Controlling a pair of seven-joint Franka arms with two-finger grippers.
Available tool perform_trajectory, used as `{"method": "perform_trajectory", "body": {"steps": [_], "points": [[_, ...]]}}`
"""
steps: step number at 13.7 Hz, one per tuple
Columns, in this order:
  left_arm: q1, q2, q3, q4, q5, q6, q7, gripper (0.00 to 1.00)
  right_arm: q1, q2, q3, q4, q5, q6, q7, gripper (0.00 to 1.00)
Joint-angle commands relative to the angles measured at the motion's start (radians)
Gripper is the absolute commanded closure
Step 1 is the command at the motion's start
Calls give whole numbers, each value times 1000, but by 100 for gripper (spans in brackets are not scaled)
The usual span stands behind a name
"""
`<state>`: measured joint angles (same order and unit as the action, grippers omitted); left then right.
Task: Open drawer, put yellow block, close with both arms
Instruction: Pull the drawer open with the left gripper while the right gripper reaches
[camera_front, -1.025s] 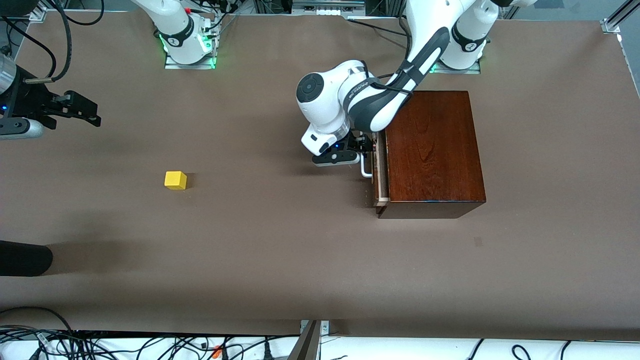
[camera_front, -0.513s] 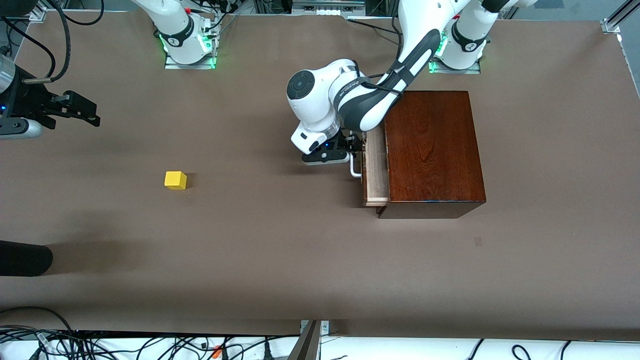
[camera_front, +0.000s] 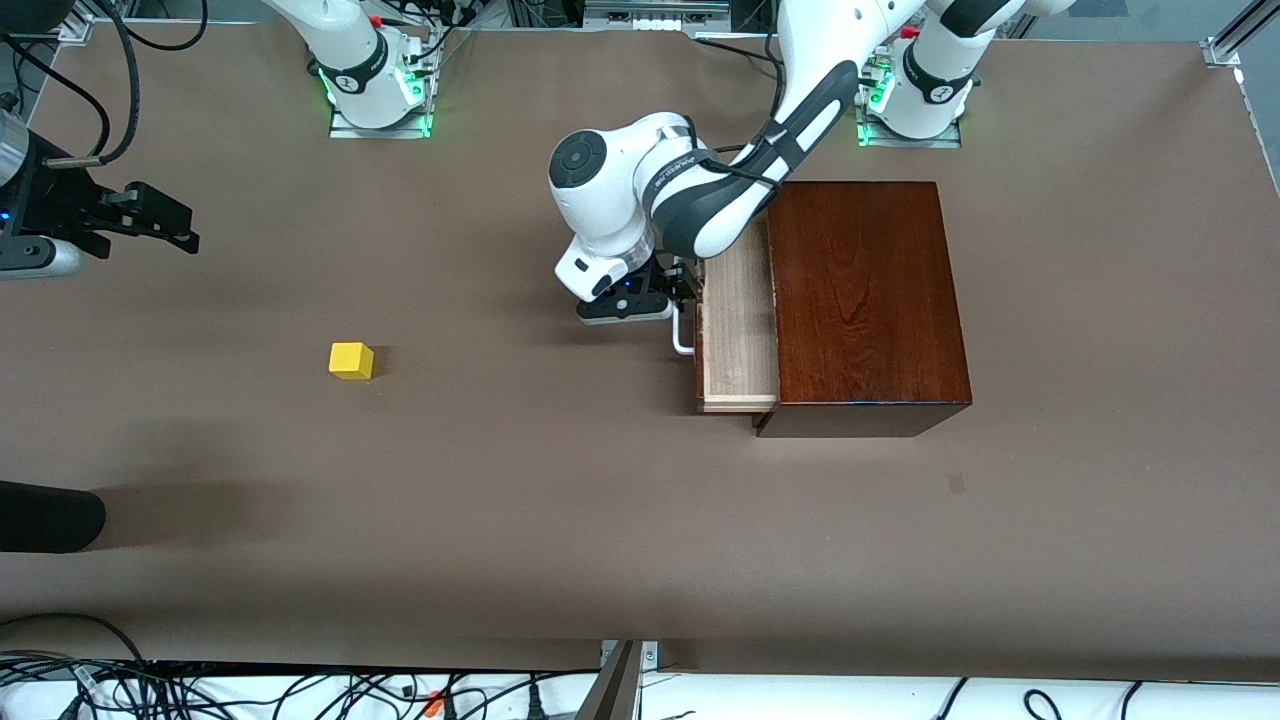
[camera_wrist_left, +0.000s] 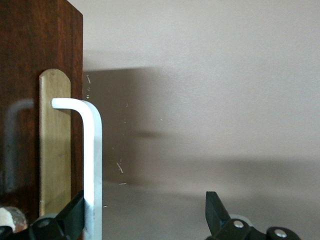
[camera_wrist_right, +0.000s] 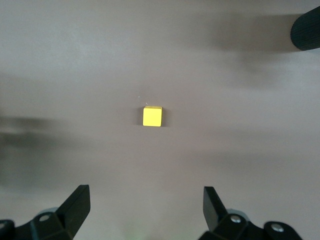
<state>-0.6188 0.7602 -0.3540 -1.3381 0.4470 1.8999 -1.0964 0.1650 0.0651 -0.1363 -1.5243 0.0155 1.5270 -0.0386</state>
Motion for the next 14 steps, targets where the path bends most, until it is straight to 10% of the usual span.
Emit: {"method": "perform_trajectory", "body": {"steps": [1,14], "points": [[-32,53,0,94,-25,-2,-16,0,-9,33,3,13,4,10,-1,0],[6,-22,-8,152,-100,-67,3,0,-30,82,3,10,8,62,14,0]]}}
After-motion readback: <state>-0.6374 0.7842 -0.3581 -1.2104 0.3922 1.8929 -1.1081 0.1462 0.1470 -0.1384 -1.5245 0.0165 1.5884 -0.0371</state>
